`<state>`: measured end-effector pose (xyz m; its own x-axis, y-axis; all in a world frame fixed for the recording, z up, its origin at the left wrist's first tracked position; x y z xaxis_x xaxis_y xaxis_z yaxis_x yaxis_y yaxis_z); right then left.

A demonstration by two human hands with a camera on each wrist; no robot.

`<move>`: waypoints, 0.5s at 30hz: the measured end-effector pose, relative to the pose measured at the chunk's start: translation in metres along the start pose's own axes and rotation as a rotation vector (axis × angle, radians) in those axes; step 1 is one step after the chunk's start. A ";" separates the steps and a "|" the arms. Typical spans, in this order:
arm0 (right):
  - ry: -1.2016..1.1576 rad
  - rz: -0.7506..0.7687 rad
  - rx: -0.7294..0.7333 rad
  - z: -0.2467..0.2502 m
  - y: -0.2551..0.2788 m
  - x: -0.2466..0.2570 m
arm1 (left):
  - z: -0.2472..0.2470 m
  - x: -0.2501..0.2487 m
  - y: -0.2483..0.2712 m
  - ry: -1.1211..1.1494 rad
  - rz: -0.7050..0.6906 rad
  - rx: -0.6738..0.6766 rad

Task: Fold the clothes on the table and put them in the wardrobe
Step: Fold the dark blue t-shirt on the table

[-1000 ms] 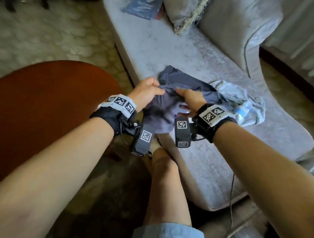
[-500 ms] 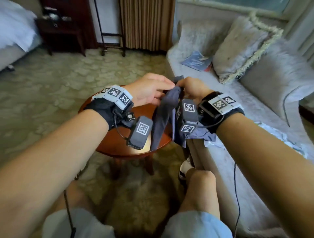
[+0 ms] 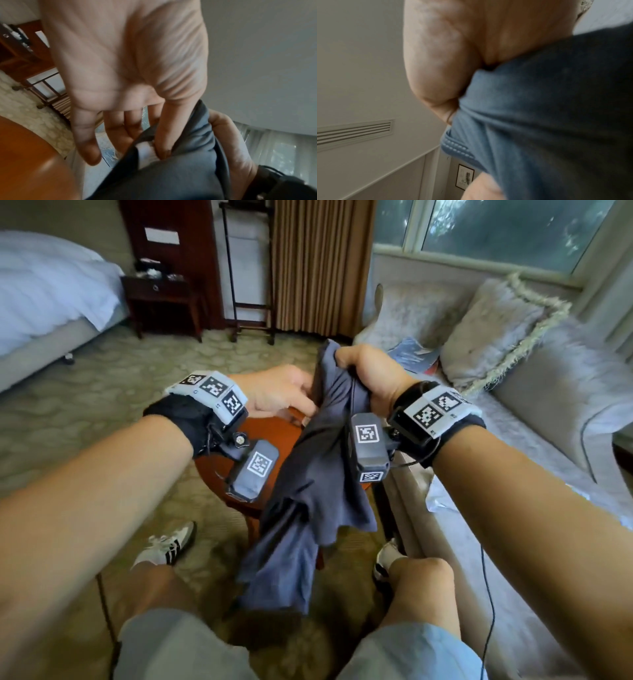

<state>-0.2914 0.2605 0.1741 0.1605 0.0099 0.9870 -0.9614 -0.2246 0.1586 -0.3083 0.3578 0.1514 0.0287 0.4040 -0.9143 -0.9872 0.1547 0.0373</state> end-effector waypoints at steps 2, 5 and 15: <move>-0.004 0.015 -0.015 0.006 0.000 0.002 | 0.010 0.005 0.005 -0.142 0.007 -0.019; -0.032 0.061 -0.050 0.017 -0.001 0.005 | 0.031 0.011 0.010 -0.302 -0.007 -0.098; 0.096 0.178 -0.327 0.051 -0.017 0.002 | 0.058 0.056 0.035 -0.508 0.038 -0.102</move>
<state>-0.2634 0.2147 0.1723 -0.0224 0.0932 0.9954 -0.9954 0.0912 -0.0309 -0.3321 0.4385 0.1247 0.0401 0.7982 -0.6010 -0.9986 0.0529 0.0036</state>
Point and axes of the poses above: each hand's wrist, its own y-axis away from the middle knuckle, its own z-axis out of the back of the hand, x = y × z, the point moved 9 cm from there along -y, towards the middle knuckle, and after that the axes turned 8 degrees about -x, right-handed, at the moved point
